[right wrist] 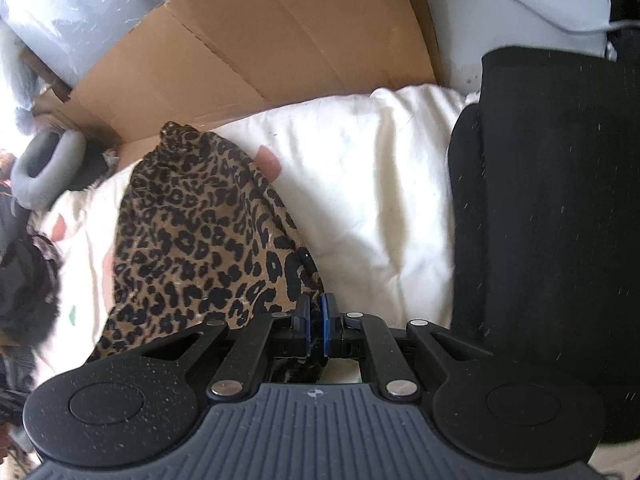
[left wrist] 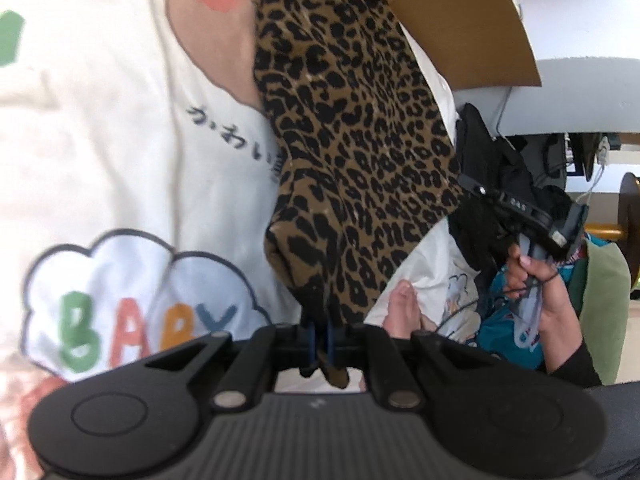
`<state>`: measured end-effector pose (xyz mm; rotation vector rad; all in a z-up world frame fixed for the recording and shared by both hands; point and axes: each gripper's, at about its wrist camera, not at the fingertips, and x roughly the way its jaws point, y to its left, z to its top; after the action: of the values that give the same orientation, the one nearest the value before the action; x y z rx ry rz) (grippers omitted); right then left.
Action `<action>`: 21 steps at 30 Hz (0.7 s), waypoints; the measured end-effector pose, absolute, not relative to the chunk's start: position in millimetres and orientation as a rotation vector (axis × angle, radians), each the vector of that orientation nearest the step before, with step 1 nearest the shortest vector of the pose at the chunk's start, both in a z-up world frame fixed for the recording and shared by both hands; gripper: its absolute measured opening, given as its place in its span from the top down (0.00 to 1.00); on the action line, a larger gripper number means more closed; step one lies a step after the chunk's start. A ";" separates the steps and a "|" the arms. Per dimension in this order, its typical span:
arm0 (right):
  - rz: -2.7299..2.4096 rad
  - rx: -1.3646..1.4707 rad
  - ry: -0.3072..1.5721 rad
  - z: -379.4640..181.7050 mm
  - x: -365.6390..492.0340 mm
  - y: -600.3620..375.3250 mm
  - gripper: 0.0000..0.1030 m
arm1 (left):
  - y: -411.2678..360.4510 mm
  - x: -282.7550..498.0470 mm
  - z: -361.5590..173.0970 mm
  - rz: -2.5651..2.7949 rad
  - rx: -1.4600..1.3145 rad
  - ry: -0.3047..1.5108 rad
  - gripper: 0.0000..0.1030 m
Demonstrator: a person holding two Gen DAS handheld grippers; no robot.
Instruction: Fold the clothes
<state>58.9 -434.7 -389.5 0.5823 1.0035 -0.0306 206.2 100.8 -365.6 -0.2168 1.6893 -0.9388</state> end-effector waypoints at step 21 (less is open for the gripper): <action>0.019 0.671 1.108 -415.9 39.3 -409.3 0.97 | 104.9 211.8 -389.8 -0.843 -0.107 1.670 0.95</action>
<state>39.3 -409.3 -415.9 0.6711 1.1075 0.0185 211.8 104.9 -389.8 -0.1073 1.6702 -0.8435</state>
